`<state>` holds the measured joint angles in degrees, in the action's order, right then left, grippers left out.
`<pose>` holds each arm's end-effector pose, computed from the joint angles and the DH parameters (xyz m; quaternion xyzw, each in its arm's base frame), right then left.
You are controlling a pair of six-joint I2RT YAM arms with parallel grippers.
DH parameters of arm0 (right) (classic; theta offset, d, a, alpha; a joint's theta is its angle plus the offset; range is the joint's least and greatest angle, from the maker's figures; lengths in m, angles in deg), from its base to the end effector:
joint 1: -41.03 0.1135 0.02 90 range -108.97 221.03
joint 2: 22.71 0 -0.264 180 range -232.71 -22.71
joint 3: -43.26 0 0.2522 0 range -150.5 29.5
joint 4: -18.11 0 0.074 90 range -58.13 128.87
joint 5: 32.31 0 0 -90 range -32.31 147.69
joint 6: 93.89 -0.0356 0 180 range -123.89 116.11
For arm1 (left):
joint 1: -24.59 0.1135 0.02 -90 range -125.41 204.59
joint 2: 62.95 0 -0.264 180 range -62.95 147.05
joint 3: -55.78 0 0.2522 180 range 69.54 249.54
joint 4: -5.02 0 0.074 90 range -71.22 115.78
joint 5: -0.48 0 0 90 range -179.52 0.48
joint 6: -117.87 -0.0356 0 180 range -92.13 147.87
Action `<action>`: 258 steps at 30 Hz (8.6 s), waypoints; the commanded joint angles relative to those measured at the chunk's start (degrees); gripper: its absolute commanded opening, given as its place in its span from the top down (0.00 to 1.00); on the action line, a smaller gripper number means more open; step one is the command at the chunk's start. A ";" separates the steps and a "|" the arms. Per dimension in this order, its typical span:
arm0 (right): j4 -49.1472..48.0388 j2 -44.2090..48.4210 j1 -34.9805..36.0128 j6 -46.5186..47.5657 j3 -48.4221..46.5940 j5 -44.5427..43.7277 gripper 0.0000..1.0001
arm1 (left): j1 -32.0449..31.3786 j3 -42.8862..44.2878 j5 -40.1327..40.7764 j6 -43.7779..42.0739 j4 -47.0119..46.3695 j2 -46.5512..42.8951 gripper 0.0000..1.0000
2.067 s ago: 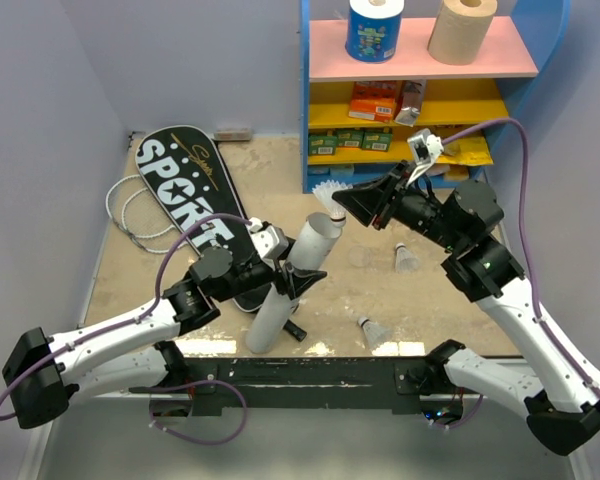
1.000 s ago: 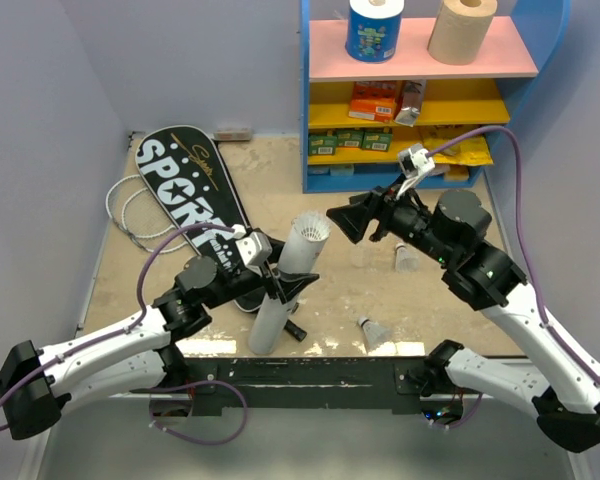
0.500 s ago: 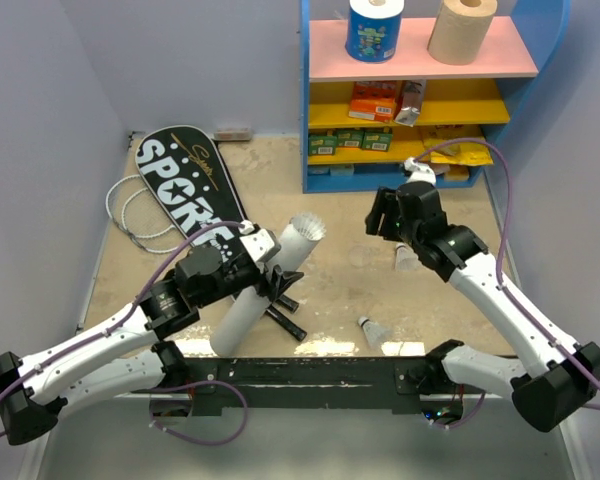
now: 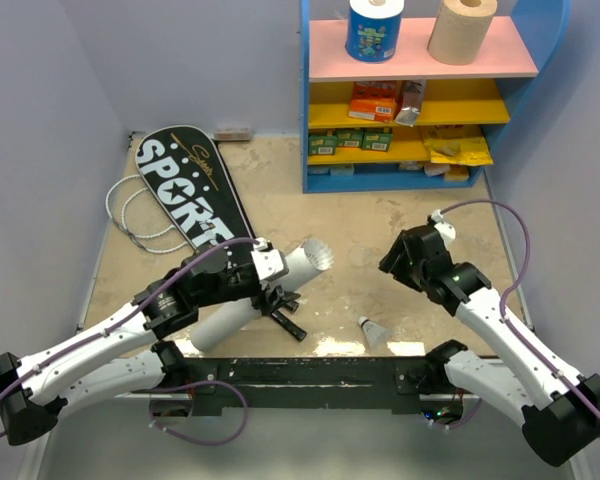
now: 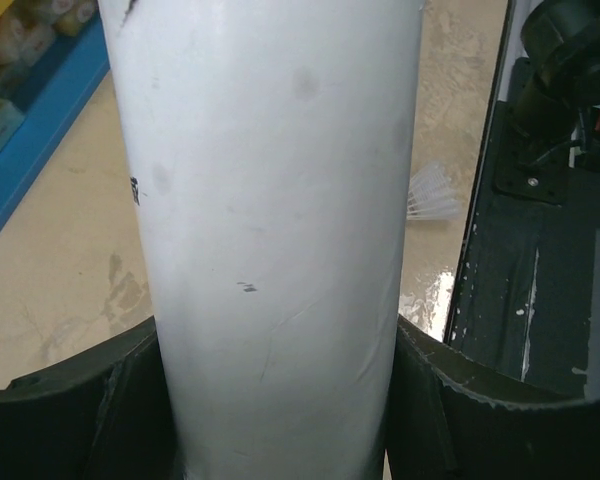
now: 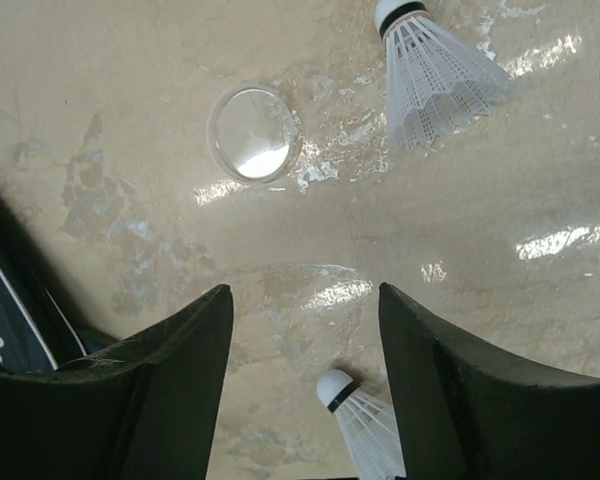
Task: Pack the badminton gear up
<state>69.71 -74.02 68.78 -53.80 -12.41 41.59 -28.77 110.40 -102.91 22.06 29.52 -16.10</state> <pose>0.1638 0.0750 0.2593 0.2273 0.8950 0.1247 0.3630 0.1088 -0.1601 0.3089 0.4540 0.6587 -0.3245 0.5046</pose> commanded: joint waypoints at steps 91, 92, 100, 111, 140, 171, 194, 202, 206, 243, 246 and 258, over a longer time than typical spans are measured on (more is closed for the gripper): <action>6.98 5.52 -6.22 42.88 -26.30 49.57 1.00 | -5.44 -2.54 7.84 -8.08 1.83 5.63 1.00; 7.15 5.69 -6.04 42.97 -26.03 50.19 1.00 | -5.44 -2.98 8.11 -8.17 1.48 5.27 1.00; 7.60 5.69 -4.19 42.79 -24.10 56.35 1.00 | -5.44 -4.39 8.46 -8.61 -0.11 1.23 1.00; 3.03 5.43 0.37 37.97 -21.28 56.18 1.00 | -5.44 -3.77 7.85 -8.61 -0.28 2.02 1.00; -15.16 -7.13 17.33 29.79 -16.80 45.63 1.00 | -5.44 -4.30 2.93 -8.35 -1.95 -3.43 1.00; -11.67 -5.47 25.52 23.72 -18.19 25.87 0.34 | -5.44 -4.74 3.10 -6.77 -2.83 -4.58 1.00; 21.30 1.30 25.43 -8.69 -7.32 -1.05 0.39 | -5.26 -1.05 22.97 -0.70 1.56 1.84 1.00; 19.11 1.49 25.43 -16.18 -2.65 4.14 0.41 | -5.26 -0.87 22.44 -0.09 2.18 1.58 1.00; 17.62 -0.54 25.43 -19.60 -0.20 7.30 0.41 | -5.26 -0.78 22.44 0.70 2.79 1.58 1.00; 8.04 1.30 25.51 -43.25 12.03 -3.59 0.56 | -5.26 -1.13 22.09 1.85 3.14 0.78 1.00; 7.60 1.30 25.43 -43.52 12.82 -4.03 0.71 | -5.26 -1.13 22.18 1.76 3.14 1.14 1.00; 11.11 4.99 25.51 -37.04 5.64 -11.66 1.00 | -5.26 -1.57 21.12 1.23 2.44 1.58 1.00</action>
<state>78.67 -70.20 94.24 -94.63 -0.30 37.31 -34.04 106.73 -81.38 22.33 33.85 -14.52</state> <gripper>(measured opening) 0.010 0.698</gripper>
